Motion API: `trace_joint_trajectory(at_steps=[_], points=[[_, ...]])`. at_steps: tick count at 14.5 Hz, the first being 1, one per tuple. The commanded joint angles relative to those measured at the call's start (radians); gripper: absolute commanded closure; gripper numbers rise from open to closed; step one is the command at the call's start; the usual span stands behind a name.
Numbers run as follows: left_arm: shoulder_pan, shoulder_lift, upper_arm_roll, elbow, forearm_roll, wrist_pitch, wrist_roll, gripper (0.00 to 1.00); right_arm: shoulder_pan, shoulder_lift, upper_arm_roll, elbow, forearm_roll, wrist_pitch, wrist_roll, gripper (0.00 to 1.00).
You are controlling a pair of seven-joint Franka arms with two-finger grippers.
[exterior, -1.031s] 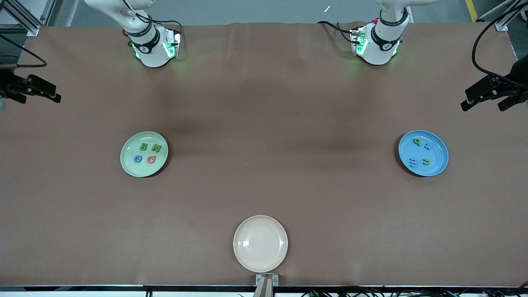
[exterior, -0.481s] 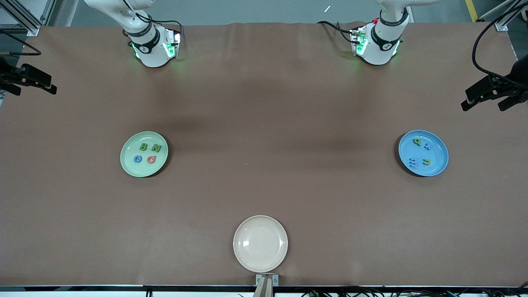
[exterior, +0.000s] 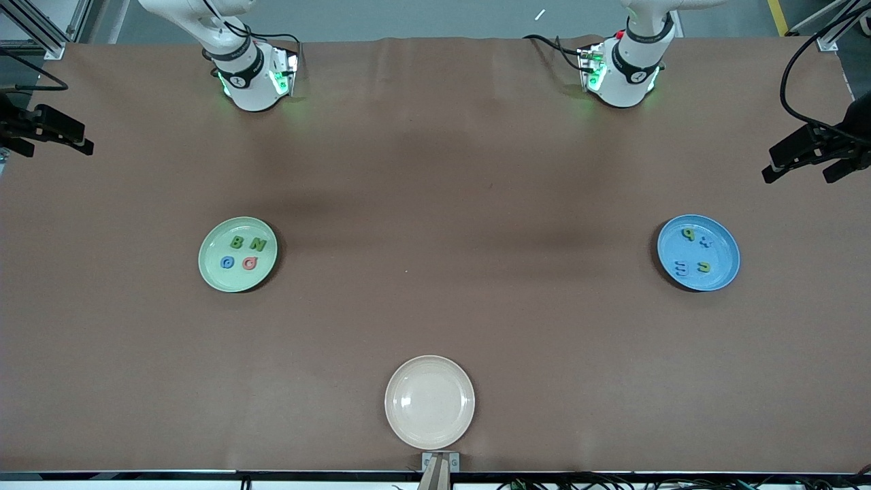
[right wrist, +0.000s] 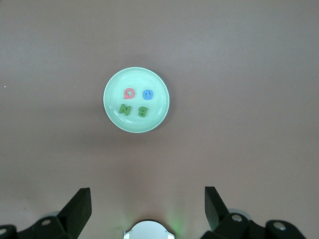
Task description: Sort upper and lower case letters into plates
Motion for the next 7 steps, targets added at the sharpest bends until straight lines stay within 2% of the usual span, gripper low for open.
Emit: trace_joint_trajectory(at_steps=[1, 7], points=[[0.003, -0.005, -0.002, 0.011, 0.001, -0.015, -0.009, 0.01, -0.003, -0.004, -0.001, 0.010, -0.022, 0.000, 0.001, 0.00], [0.003, -0.003, -0.002, 0.011, 0.001, -0.014, -0.009, 0.01, -0.018, -0.002, -0.002, 0.022, -0.019, 0.014, -0.004, 0.00]])
